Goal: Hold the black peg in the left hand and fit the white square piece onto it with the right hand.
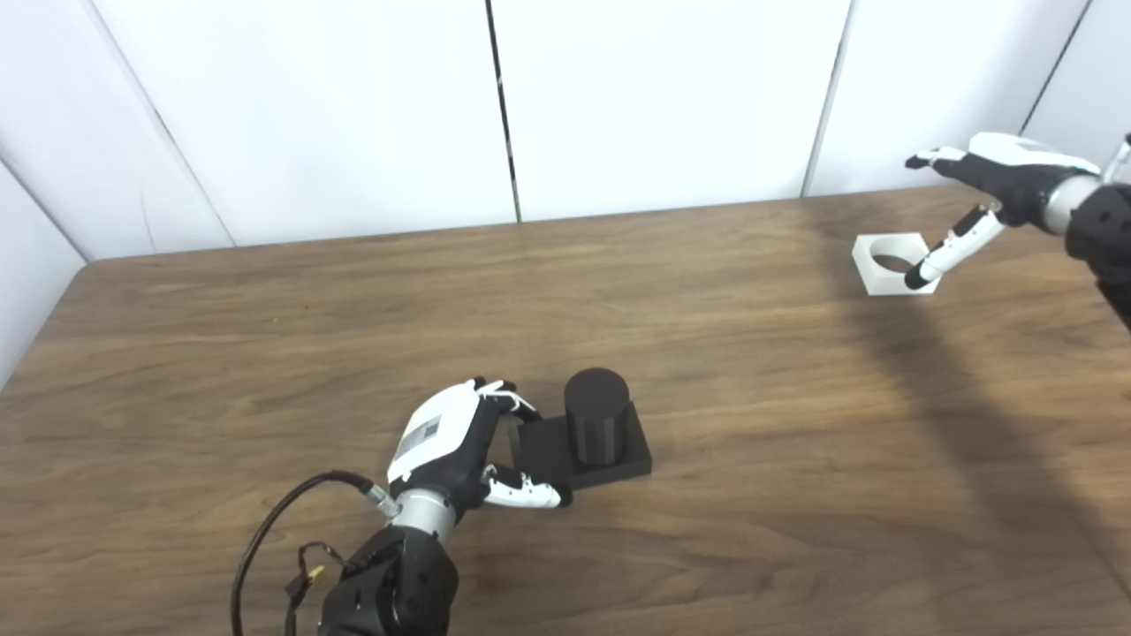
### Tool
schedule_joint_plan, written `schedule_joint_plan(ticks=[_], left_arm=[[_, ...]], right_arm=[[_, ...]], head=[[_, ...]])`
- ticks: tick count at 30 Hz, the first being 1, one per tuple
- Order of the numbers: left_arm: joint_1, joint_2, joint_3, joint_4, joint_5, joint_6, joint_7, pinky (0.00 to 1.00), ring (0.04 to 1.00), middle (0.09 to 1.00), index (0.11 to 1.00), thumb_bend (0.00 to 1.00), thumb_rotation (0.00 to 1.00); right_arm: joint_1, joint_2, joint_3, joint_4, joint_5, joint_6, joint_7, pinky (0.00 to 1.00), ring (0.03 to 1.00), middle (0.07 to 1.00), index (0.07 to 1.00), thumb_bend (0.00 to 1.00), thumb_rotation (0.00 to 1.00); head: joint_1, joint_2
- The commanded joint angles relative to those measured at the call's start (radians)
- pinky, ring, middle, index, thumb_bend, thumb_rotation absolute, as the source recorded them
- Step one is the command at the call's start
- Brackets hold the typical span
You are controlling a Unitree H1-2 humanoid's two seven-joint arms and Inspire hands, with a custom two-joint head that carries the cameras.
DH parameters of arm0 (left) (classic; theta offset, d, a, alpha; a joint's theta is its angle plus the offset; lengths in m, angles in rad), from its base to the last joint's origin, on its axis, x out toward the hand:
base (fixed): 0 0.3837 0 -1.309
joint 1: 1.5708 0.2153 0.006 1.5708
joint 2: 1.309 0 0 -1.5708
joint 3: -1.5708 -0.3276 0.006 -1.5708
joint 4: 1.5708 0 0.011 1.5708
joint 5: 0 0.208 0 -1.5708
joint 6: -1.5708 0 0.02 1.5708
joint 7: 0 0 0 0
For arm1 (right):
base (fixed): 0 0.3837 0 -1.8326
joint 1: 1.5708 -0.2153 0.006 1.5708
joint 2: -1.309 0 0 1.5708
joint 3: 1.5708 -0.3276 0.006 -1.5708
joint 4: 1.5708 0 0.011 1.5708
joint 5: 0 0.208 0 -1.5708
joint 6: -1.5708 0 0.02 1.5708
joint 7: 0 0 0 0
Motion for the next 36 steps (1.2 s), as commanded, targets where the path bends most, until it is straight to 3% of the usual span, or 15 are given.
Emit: schedule_joint_plan(ticks=[1, 7, 14, 36], left_arm=[[0.032, 0.052, 0.014, 0.02, 0.022, 0.016, 0.004, 1.0, 1.0, 0.917, 0.487, 0.51, 0.06], [0.042, 0.055, 0.015, 0.015, 0.019, 0.02, 0.005, 1.0, 1.0, 0.919, 0.487, 0.51, 0.06], [0.059, 0.085, 0.005, 0.019, 0.009, 0.015, 0.025, 1.0, 1.0, 0.913, 0.487, 0.51, 0.06], [0.074, 0.123, 0.002, 0.025, -0.039, 0.018, 0.074, 1.0, 1.0, 0.908, 0.487, 0.51, 0.07]], right_arm=[[-0.057, -0.006, -0.017, 0.013, -0.025, 0.006, -0.016, 0.97, 1.0, 1.0, 0.966, 1.0, 0.25], [-0.057, 0.007, -0.02, 0.037, -0.043, 0.001, -0.015, 0.99, 1.0, 0.999, 0.968, 1.0, 0.24], [-0.034, 0.026, -0.034, 0.041, -0.051, 0.02, -0.033, 0.94, 1.0, 0.984, 0.968, 1.0, 0.22], [-0.03, 0.046, -0.026, 0.082, -0.075, 0.01, -0.039, 0.99, 1.0, 0.977, 0.963, 1.0, 0.25]], head=[[-0.005, -0.004], [-0.008, -0.047], [-0.116, -0.13], [-0.14, -0.139]])
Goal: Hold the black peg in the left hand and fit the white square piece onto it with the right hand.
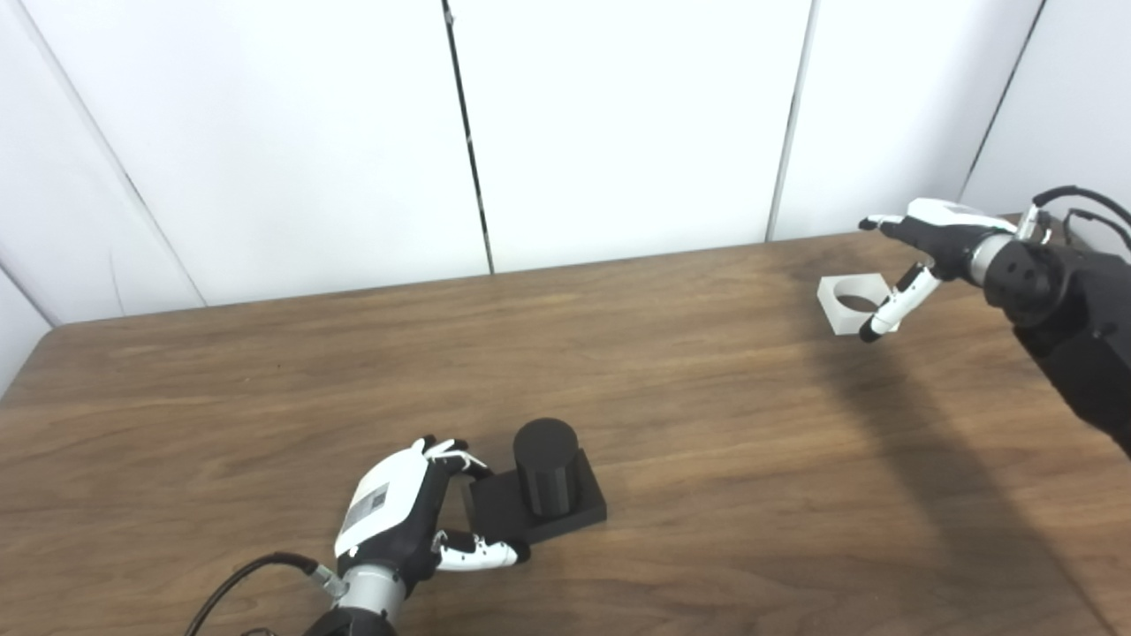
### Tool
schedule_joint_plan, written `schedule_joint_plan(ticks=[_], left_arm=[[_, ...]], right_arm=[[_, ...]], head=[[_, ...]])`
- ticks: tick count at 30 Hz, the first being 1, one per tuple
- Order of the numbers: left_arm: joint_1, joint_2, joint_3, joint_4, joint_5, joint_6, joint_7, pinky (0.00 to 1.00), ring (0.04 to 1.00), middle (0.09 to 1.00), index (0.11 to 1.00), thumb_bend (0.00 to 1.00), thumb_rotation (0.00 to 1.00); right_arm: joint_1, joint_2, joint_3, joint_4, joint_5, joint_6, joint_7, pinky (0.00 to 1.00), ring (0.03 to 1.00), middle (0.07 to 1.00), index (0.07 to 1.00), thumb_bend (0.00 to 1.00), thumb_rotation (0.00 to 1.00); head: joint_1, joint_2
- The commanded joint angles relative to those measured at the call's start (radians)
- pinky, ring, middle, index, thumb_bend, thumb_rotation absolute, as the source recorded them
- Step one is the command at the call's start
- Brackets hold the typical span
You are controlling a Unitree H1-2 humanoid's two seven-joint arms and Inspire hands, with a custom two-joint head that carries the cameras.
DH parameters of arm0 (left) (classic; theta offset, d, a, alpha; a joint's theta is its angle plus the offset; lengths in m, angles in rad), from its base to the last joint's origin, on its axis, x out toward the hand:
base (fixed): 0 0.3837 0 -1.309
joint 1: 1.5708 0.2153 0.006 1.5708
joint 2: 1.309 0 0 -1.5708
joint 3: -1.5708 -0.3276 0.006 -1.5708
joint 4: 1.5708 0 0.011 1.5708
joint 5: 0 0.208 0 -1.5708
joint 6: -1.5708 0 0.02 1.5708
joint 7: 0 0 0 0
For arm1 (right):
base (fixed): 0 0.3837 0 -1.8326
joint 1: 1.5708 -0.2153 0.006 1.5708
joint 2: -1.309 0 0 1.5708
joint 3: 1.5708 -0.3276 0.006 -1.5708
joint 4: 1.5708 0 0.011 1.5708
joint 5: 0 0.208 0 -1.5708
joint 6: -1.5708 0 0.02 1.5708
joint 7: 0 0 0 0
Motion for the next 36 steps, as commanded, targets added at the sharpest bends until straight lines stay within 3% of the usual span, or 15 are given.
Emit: schedule_joint_plan(ticks=[1, 8, 18, 24, 27, 36], left_arm=[[0.039, 0.047, 0.012, 0.036, 0.028, 0.021, -0.004, 1.0, 1.0, 0.908, 0.487, 0.51, 0.07], [0.048, 0.057, 0.012, 0.042, 0.002, 0.02, 0.025, 1.0, 1.0, 0.913, 0.488, 0.51, 0.07], [0.047, 0.069, 0.019, 0.033, -0.013, 0.022, 0.013, 1.0, 1.0, 0.912, 0.487, 0.51, 0.07], [0.059, 0.058, 0.014, 0.031, 0.0, 0.022, 0.016, 1.0, 1.0, 0.91, 0.487, 0.51, 0.07], [0.063, 0.048, 0.015, 0.022, 0.011, 0.023, 0.004, 1.0, 1.0, 0.912, 0.487, 0.51, 0.07], [0.065, 0.048, 0.009, 0.012, 0.018, 0.022, 0.001, 1.0, 1.0, 0.915, 0.487, 0.51, 0.07]], right_arm=[[-0.05, -0.022, -0.009, 0.0, -0.017, -0.02, -0.03, 1.0, 1.0, 0.975, 0.958, 1.0, 0.24], [-0.076, -0.022, 0.005, 0.059, -0.035, -0.013, -0.031, 0.97, 1.0, 0.973, 0.943, 1.0, 0.26], [-0.095, -0.009, 0.018, 0.11, -0.046, -0.003, -0.025, 0.99, 1.0, 0.981, 0.919, 1.0, 0.26], [-0.104, 0.003, 0.019, 0.161, -0.039, -0.041, -0.057, 0.94, 1.0, 0.962, 0.916, 1.0, 0.31], [-0.11, 0.006, 0.018, 0.18, -0.034, -0.061, -0.062, 0.99, 1.0, 0.956, 0.921, 1.0, 0.35], [-0.115, 0.029, 0.025, 0.204, -0.021, -0.09, -0.074, 0.93, 0.998, 0.946, 0.89, 1.0, 0.32]], head=[[0.0, 0.003], [-0.001, 0.008], [0.007, 0.006], [0.031, 0.0], [0.03, 0.009], [0.045, 0.022]])
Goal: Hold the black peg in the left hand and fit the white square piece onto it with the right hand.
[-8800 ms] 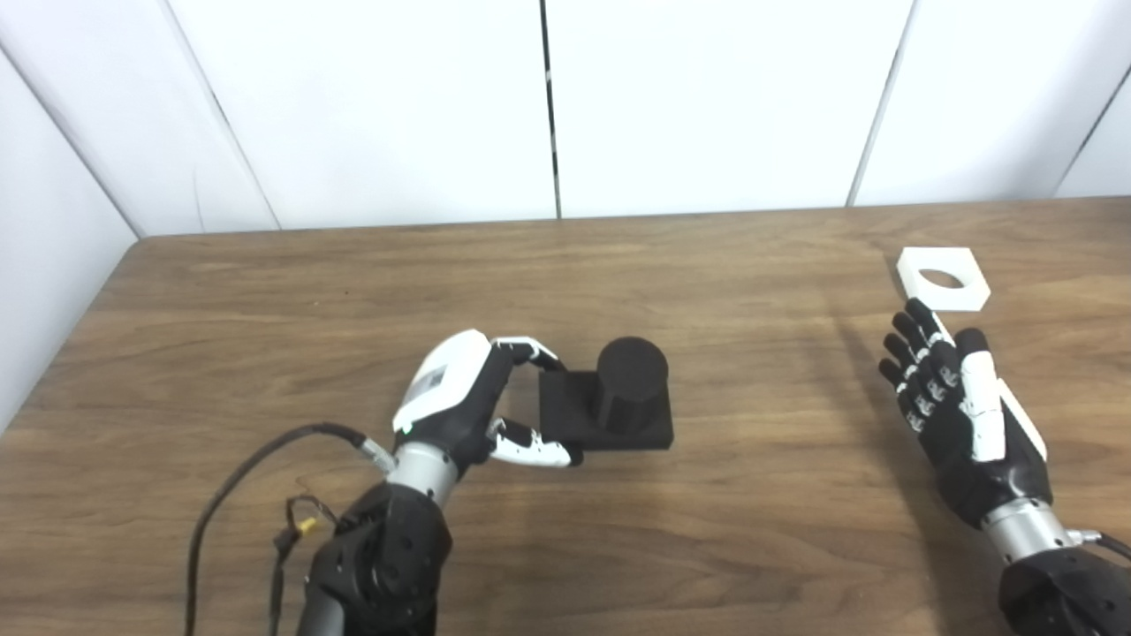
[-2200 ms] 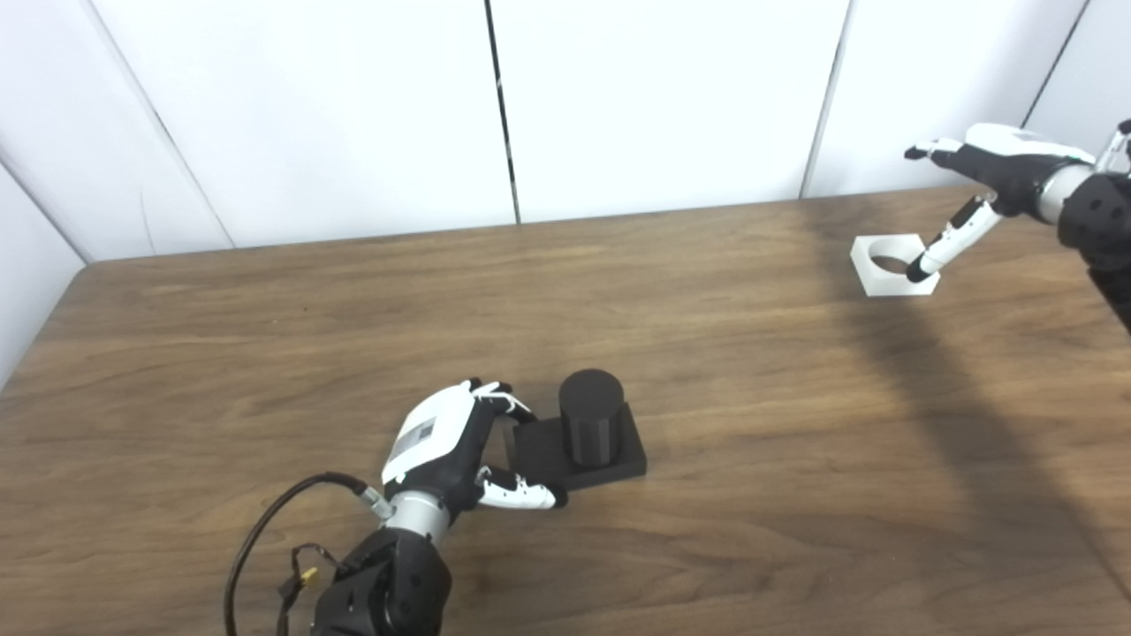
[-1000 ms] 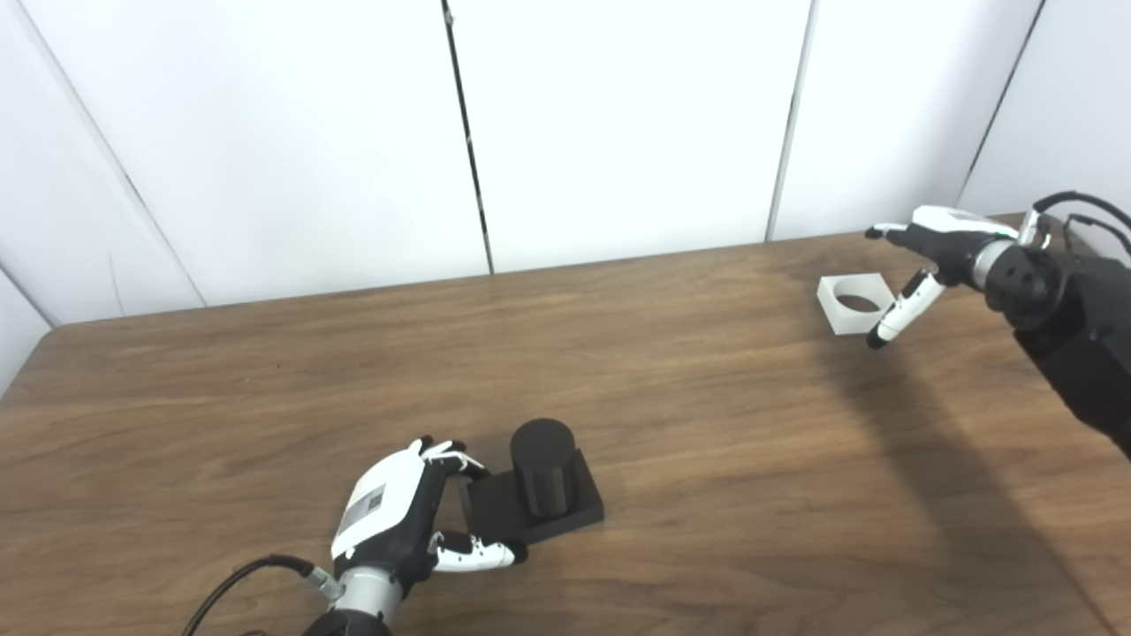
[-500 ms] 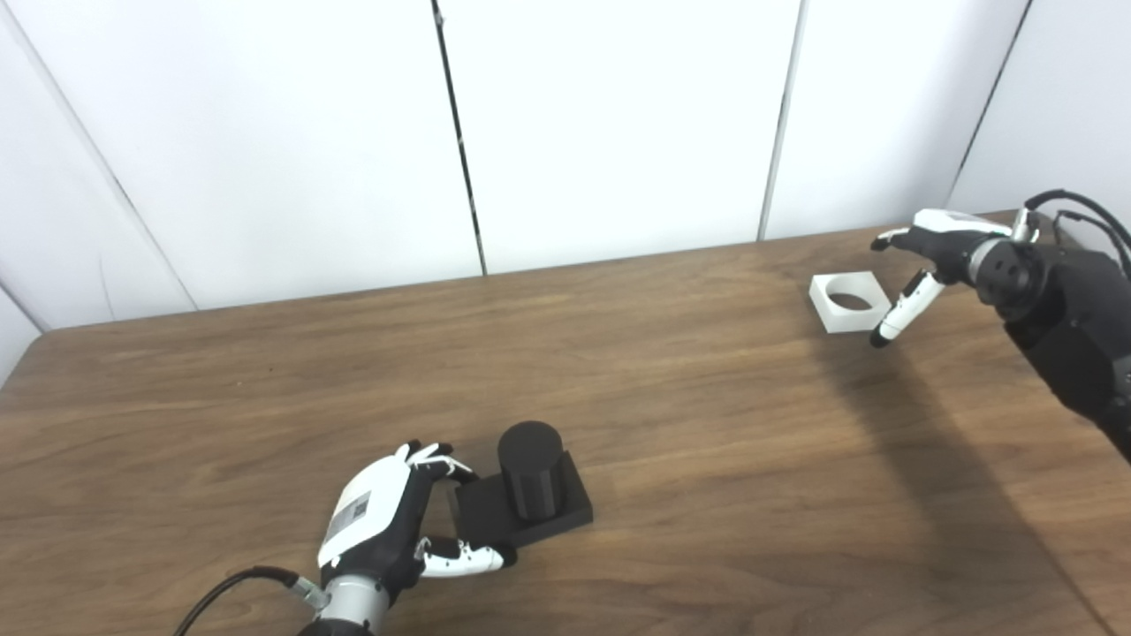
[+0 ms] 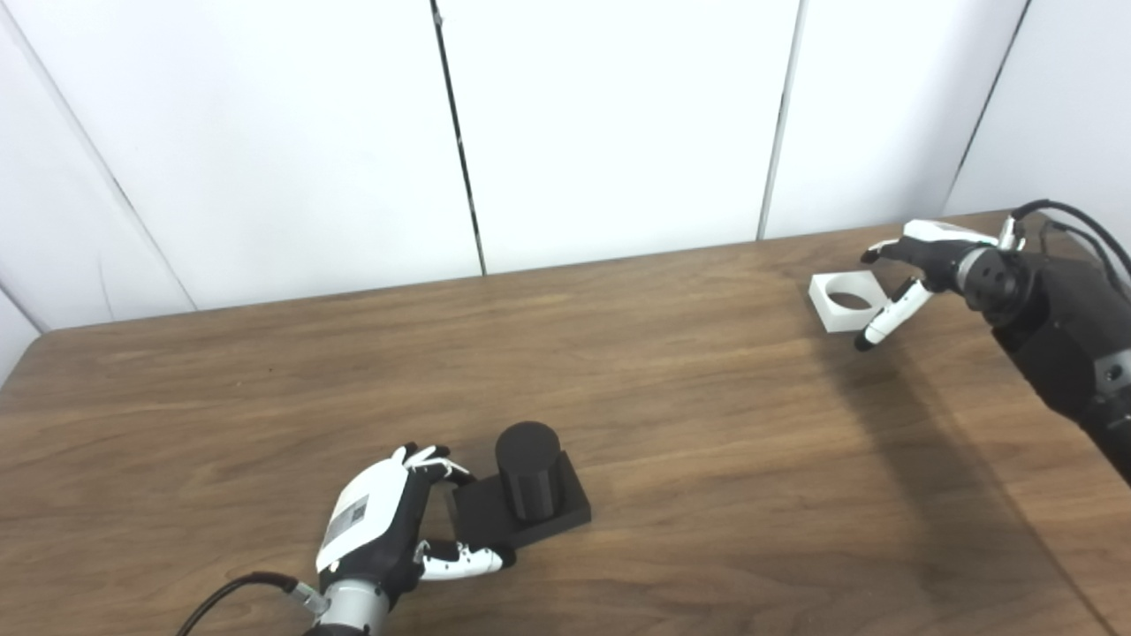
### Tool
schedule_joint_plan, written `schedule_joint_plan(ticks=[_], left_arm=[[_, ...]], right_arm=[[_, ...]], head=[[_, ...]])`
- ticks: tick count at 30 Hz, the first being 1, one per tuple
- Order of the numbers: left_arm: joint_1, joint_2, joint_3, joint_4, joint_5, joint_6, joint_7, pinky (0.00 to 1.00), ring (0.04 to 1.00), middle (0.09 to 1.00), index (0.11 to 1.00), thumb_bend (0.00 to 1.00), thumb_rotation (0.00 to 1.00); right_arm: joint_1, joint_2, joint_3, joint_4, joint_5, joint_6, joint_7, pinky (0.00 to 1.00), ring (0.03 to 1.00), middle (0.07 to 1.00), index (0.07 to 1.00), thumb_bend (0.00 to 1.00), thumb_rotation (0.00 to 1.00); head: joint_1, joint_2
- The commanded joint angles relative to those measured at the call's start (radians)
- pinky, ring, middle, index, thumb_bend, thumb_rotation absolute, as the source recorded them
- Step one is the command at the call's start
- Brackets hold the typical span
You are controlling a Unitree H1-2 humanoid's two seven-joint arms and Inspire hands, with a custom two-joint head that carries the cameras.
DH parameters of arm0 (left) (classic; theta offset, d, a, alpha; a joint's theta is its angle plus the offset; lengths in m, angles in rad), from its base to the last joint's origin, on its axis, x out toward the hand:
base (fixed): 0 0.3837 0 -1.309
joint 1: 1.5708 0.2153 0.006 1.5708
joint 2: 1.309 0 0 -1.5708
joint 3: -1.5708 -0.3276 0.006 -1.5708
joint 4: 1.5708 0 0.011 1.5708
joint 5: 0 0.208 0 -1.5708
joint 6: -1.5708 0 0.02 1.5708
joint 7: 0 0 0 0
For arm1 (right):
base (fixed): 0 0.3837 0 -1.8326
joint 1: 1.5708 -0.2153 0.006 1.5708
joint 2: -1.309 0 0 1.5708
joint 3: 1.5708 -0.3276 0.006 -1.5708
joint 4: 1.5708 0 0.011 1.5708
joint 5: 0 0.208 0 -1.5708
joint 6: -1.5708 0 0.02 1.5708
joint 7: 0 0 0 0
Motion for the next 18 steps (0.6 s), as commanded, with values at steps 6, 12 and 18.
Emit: schedule_joint_plan(ticks=[6, 12, 18], left_arm=[[0.038, 0.032, 0.009, 0.024, 0.049, 0.024, -0.045, 1.0, 1.0, 0.915, 0.487, 0.51, 0.07], [0.041, 0.027, 0.009, 0.018, 0.05, 0.024, -0.044, 1.0, 1.0, 0.914, 0.488, 0.51, 0.07], [0.04, 0.02, 0.005, 0.013, 0.065, 0.024, -0.055, 1.0, 1.0, 0.917, 0.488, 0.51, 0.07]], right_arm=[[-0.069, 0.016, 0.001, 0.005, -0.01, -0.021, -0.047, 0.97, 1.0, 0.954, 0.872, 0.99, 0.3], [-0.084, 0.032, 0.01, 0.031, -0.016, -0.032, -0.061, 0.98, 1.0, 0.949, 0.873, 0.98, 0.29], [-0.09, 0.041, 0.008, 0.053, -0.008, -0.045, -0.07, 0.96, 1.0, 0.944, 0.86, 0.99, 0.3]], head=[[-0.001, -0.001], [0.003, 0.003], [0.005, 0.009]])
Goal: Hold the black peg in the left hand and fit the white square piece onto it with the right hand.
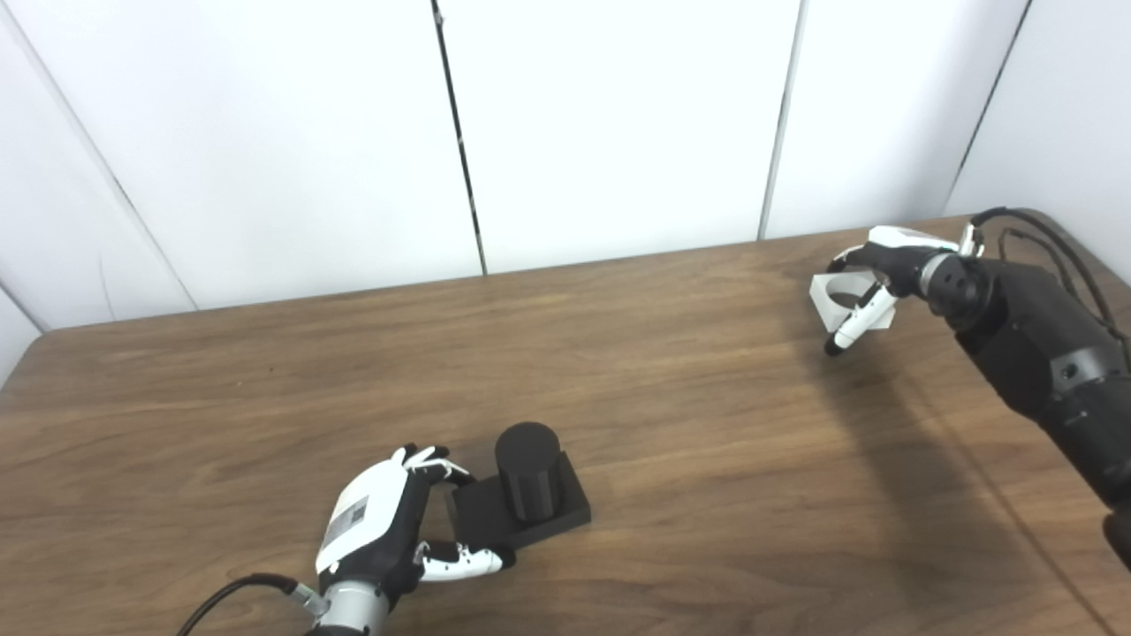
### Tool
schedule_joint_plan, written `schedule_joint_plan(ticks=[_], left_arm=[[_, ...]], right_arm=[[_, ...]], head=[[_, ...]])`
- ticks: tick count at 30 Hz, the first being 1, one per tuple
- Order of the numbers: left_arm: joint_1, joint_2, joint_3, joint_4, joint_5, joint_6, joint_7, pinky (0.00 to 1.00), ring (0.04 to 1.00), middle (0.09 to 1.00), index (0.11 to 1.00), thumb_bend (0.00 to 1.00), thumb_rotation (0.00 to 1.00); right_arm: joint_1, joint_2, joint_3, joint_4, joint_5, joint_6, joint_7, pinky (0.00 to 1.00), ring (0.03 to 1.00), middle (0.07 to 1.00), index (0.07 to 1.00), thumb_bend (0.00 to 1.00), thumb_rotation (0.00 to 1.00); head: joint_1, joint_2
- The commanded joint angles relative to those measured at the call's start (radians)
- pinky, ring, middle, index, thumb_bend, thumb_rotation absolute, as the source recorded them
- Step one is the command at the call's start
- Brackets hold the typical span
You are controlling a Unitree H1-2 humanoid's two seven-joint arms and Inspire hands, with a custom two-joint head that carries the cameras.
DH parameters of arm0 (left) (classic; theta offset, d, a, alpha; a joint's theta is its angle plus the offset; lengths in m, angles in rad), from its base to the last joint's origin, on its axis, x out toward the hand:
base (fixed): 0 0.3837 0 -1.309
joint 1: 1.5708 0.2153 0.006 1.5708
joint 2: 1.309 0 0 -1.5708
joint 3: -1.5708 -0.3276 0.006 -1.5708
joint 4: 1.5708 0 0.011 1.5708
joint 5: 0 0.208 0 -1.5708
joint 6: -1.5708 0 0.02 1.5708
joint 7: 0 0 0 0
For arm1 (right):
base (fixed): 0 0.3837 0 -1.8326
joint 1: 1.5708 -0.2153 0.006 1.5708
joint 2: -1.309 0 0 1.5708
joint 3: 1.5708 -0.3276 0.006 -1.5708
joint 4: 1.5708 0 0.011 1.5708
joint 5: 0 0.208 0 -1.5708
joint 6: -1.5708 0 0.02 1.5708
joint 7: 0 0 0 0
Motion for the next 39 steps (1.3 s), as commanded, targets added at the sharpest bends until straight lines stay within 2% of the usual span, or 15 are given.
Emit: schedule_joint_plan(ticks=[1, 8, 15, 18, 24, 30, 33, 39], left_arm=[[0.039, 0.023, 0.004, 0.017, 0.053, 0.024, -0.048, 1.0, 1.0, 0.916, 0.488, 0.51, 0.07], [0.041, 0.015, 0.009, 0.006, 0.062, 0.024, -0.061, 1.0, 1.0, 0.915, 0.487, 0.51, 0.07], [0.043, 0.012, 0.009, 0.0, 0.07, 0.023, -0.065, 1.0, 1.0, 0.913, 0.487, 0.51, 0.07], [0.044, 0.01, 0.011, 0.002, 0.068, 0.023, -0.065, 1.0, 1.0, 0.913, 0.487, 0.51, 0.07], [0.044, 0.004, 0.019, -0.002, 0.062, 0.024, -0.073, 1.0, 1.0, 0.915, 0.487, 0.51, 0.07], [0.043, 0.005, 0.018, -0.004, 0.071, 0.023, -0.078, 1.0, 1.0, 0.907, 0.487, 0.51, 0.07], [0.043, 0.004, 0.017, -0.001, 0.071, 0.023, -0.074, 1.0, 1.0, 0.906, 0.487, 0.51, 0.07], [0.044, 0.003, 0.015, -0.005, 0.069, 0.023, -0.072, 1.0, 1.0, 0.901, 0.487, 0.51, 0.07]], right_arm=[[-0.064, -0.016, -0.01, -0.007, 0.002, -0.032, -0.039, 0.96, 1.0, 0.943, 0.849, 0.99, 0.3], [-0.062, -0.025, -0.002, -0.005, -0.005, -0.036, -0.024, 0.95, 1.0, 0.931, 0.769, 0.96, 0.28], [-0.062, -0.05, 0.005, -0.026, -0.023, -0.017, 0.001, 0.96, 1.0, 0.941, 0.758, 0.93, 0.24], [-0.06, -0.066, 0.015, -0.035, -0.034, -0.03, 0.009, 0.97, 1.0, 0.937, 0.76, 0.9, 0.22], [-0.053, -0.083, 0.021, -0.037, -0.039, -0.065, -0.023, 0.9, 0.966, 0.909, 0.754, 0.87, 0.14], [-0.051, -0.079, 0.015, -0.025, -0.035, -0.06, -0.046, 0.86, 0.958, 0.904, 0.758, 0.84, 0.08], [-0.049, -0.077, 0.014, -0.013, -0.035, -0.072, -0.073, 0.86, 0.949, 0.889, 0.736, 0.83, 0.08], [-0.03, -0.062, 0.01, -0.006, -0.035, -0.076, -0.142, 0.87, 0.936, 0.862, 0.675, 0.82, 0.15]], head=[[-0.001, 0.003], [-0.006, 0.01], [-0.006, 0.015], [-0.006, 0.015], [-0.014, 0.013], [-0.015, 0.012], [-0.015, 0.012], [-0.012, 0.015]])
